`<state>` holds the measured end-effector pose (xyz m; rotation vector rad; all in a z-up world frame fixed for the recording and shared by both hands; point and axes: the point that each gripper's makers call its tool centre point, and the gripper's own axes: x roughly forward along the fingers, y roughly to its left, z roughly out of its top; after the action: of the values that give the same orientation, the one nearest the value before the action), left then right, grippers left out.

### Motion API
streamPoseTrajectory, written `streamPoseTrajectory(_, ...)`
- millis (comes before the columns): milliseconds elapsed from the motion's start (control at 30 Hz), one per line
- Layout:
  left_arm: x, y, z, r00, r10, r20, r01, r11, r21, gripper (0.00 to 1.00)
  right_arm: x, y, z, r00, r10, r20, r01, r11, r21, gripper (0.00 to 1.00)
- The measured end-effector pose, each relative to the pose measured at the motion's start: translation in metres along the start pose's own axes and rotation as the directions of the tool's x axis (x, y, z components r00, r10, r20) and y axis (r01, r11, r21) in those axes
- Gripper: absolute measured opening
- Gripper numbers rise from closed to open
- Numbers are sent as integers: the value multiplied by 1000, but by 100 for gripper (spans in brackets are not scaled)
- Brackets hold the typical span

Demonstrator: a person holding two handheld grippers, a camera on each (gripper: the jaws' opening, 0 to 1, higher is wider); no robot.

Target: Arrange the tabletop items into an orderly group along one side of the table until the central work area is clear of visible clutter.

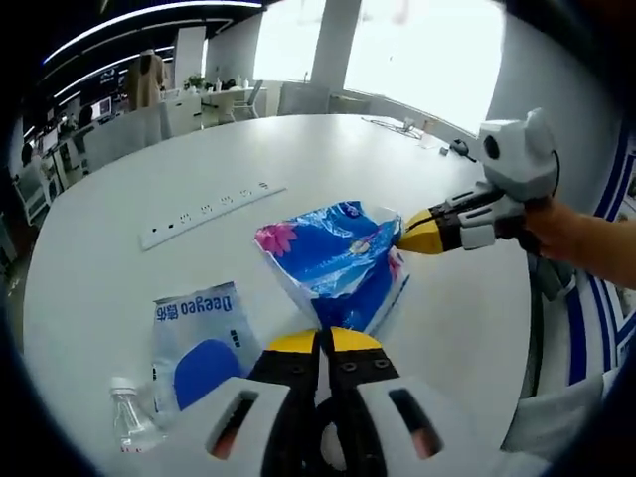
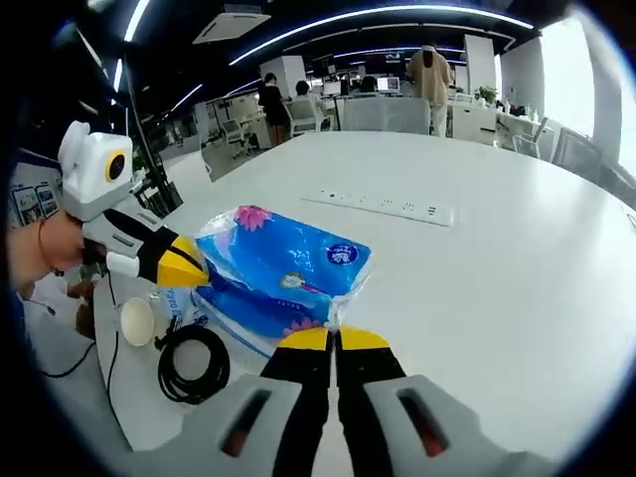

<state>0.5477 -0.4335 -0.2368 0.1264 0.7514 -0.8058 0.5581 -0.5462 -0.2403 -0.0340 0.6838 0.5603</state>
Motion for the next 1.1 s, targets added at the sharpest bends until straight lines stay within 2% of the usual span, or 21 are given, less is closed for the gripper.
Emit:
streamPoseTrajectory(600, 42, -47, 36, 999, -51, 14, 50, 998, 27, 0, -40, -58, -4, 995, -96, 0, 96, 995, 10, 0)
streamPoseTrajectory(1100, 87, -71, 42, 996, -92, -10, 92, 996, 9, 0, -51, -102, -25, 988, -151, -40, 153, 988, 35, 0)
